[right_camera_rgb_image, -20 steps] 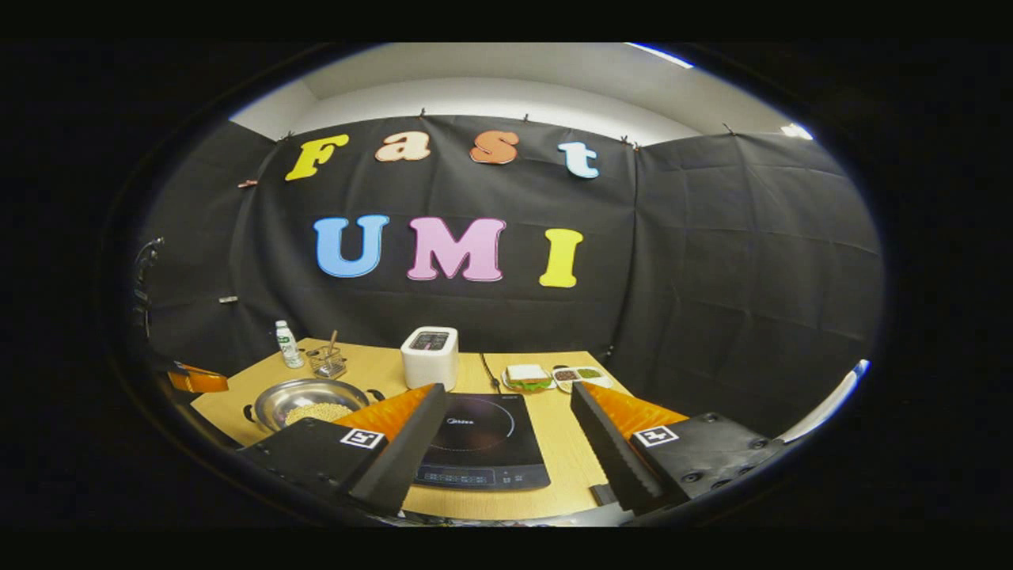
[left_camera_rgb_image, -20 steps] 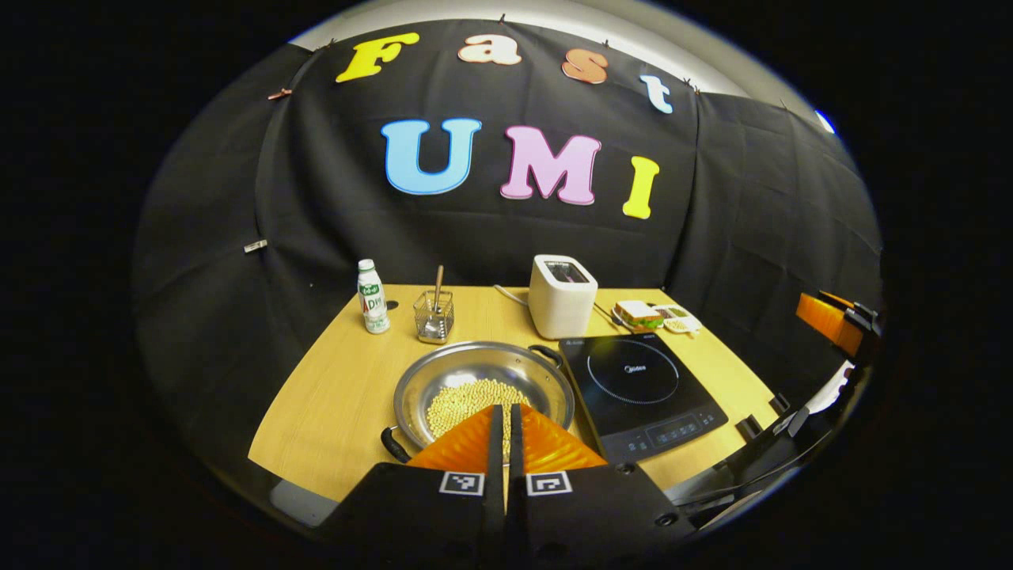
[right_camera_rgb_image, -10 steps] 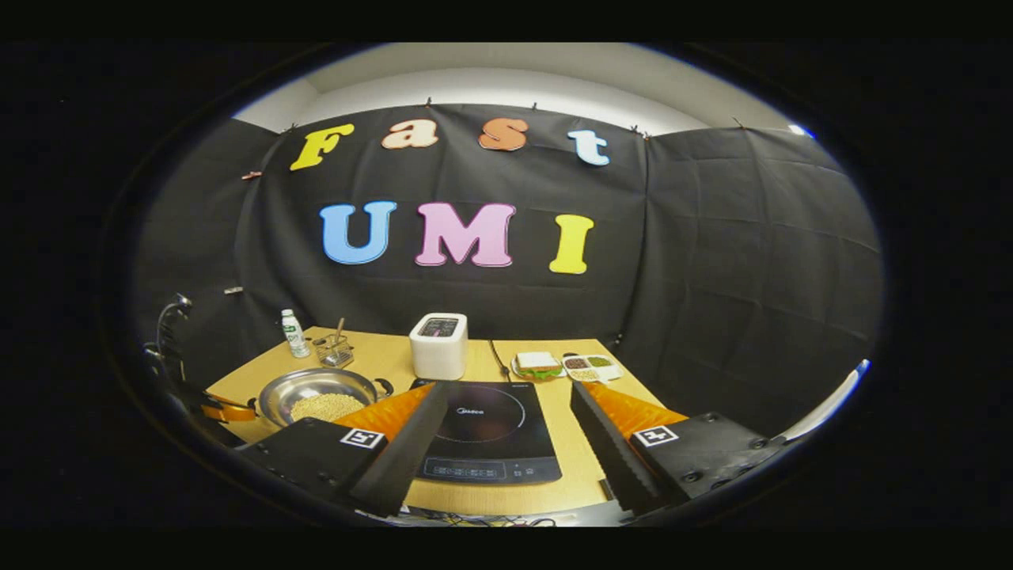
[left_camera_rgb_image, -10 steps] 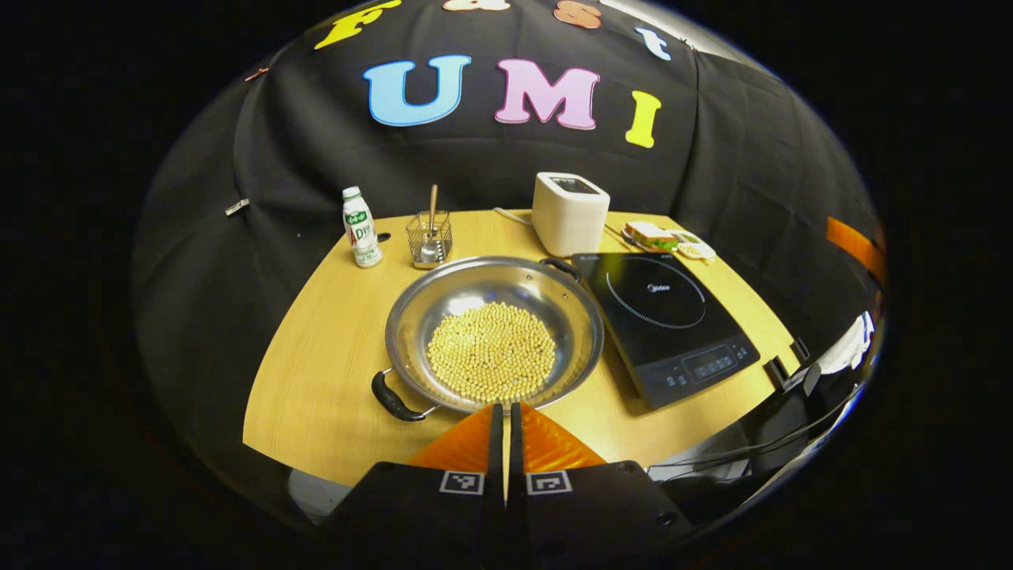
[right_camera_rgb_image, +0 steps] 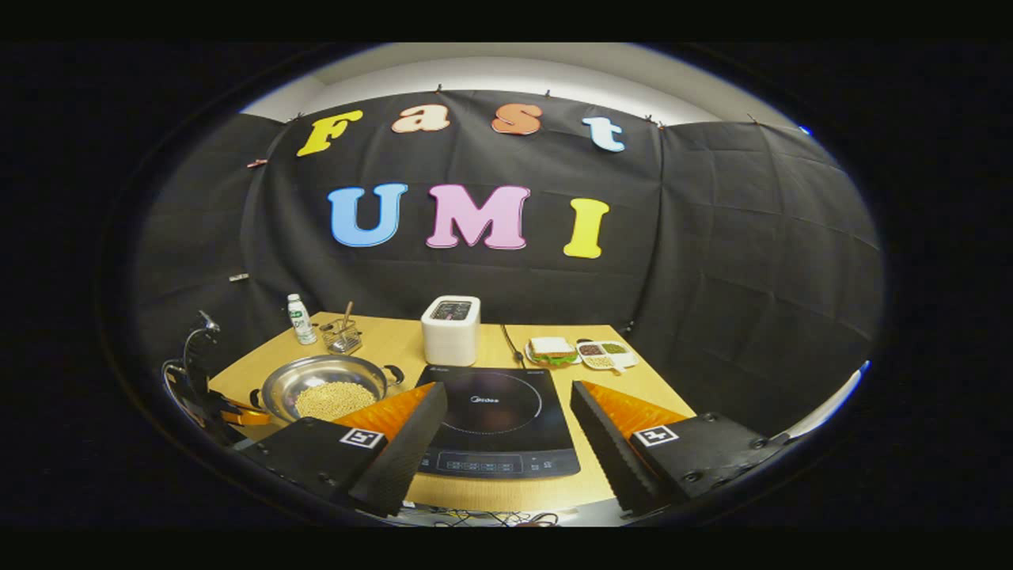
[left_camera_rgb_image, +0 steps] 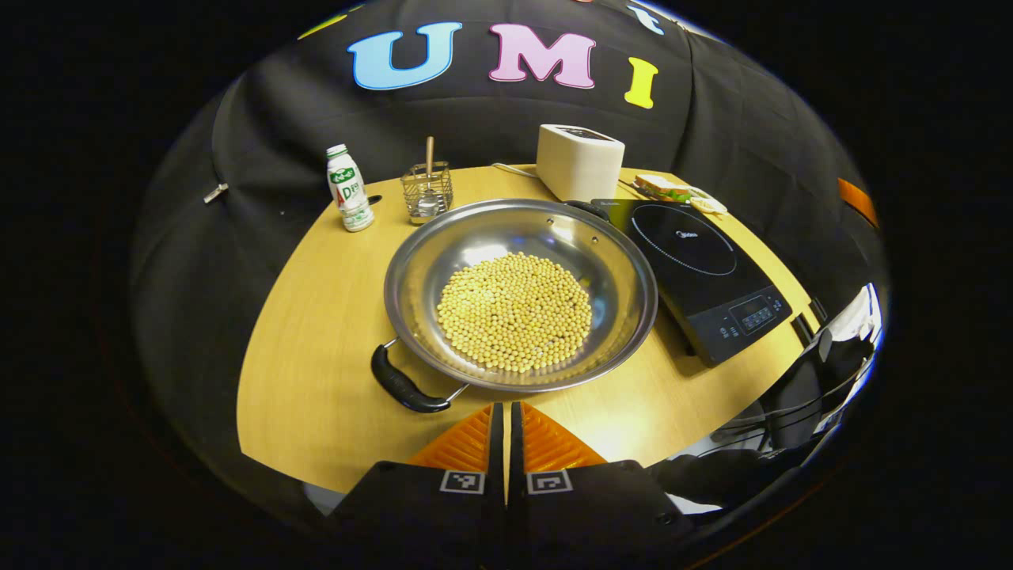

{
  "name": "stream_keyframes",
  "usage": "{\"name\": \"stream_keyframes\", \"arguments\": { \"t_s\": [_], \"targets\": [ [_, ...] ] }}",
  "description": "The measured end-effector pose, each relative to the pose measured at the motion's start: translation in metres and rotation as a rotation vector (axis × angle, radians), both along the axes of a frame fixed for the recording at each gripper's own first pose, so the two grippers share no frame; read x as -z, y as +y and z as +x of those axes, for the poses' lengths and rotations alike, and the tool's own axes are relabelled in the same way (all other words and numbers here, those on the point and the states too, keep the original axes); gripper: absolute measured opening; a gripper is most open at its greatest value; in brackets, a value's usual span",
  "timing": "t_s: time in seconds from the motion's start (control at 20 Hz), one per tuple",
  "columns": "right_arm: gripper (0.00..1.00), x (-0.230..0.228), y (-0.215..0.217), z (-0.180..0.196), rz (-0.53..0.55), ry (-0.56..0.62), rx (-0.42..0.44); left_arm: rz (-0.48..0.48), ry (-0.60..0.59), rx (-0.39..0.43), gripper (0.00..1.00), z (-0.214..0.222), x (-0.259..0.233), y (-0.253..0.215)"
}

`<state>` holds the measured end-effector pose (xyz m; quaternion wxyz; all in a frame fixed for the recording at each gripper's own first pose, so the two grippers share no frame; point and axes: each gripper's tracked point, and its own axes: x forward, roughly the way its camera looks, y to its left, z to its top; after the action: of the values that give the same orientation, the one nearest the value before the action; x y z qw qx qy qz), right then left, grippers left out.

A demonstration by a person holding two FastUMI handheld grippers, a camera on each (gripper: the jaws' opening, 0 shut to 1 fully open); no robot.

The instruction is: First push the handle of the pot to place it horizontally, then grasp the pot with both hands and set it on the induction cooktop.

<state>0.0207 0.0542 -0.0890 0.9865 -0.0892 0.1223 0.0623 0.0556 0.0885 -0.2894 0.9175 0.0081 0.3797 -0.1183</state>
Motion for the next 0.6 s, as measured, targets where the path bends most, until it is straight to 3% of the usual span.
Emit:
{"name": "stream_keyframes", "arguments": {
  "t_s": [0.35,0.6],
  "targets": [
    [0.98,0.008,0.014,0.015,-0.013,0.024,-0.017,-0.145,0.052,-0.03,0.05,0.012,0.005,0.011],
    [0.98,0.014,0.026,0.026,-0.012,0.037,-0.019,-0.093,0.124,-0.024,0.05,0.013,0.024,0.026]
  ]
}}
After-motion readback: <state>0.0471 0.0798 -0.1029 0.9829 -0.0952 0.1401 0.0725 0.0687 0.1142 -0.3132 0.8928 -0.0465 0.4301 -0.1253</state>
